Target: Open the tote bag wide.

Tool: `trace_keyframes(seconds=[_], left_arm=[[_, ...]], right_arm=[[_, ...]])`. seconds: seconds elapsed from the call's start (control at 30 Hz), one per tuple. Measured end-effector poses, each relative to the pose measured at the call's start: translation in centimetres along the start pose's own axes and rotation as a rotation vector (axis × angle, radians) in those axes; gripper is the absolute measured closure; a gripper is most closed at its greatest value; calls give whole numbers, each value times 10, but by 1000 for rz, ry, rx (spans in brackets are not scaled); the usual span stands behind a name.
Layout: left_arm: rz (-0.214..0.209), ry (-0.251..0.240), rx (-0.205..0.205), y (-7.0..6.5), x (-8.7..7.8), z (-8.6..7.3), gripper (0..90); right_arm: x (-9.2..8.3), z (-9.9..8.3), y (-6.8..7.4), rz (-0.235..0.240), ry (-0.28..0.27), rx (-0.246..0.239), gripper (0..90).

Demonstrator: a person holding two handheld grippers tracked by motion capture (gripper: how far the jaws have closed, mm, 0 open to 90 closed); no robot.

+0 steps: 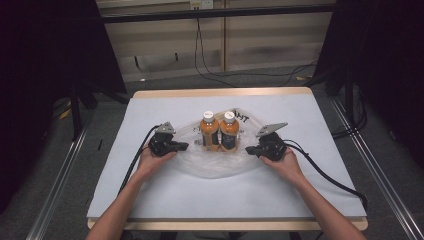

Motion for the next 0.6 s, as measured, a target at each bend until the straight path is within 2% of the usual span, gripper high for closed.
trace_keyframes(seconds=[0.17, 0.2, 0.23, 0.27, 0.5, 0.53, 0.6], left_arm=[[-18, -17, 10, -4, -6, 2, 900], [-31, -42, 1, -8, -11, 3, 900], [-31, -42, 1, -8, -11, 3, 900], [-37, -70, 13, -11, -15, 5, 900], [-60, -127, 27, -20, -28, 8, 900], [-60, -127, 27, -20, -28, 8, 900], [-71, -160, 15, -22, -33, 10, 865]], right_arm=[[-2, 2, -1, -12, -21, 1, 900], [-5, 3, -3, -18, -33, 6, 900], [-6, 4, -4, -30, -39, 6, 900], [-8, 6, -4, -35, -50, 10, 900], [-18, 10, -6, -69, -89, 17, 900], [-19, 11, -6, -70, -95, 18, 900], [-21, 12, -7, -73, -108, 24, 897]])
Point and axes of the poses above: each handheld gripper's, and its own axes: x roughly forward along the jaws, z roughly out of its top, y roughly to its left, the point moved 4 cm from there along x, roughly forward along the jaws, and after that the axes turned 14 degrees about -x, right-handed, at the moved point
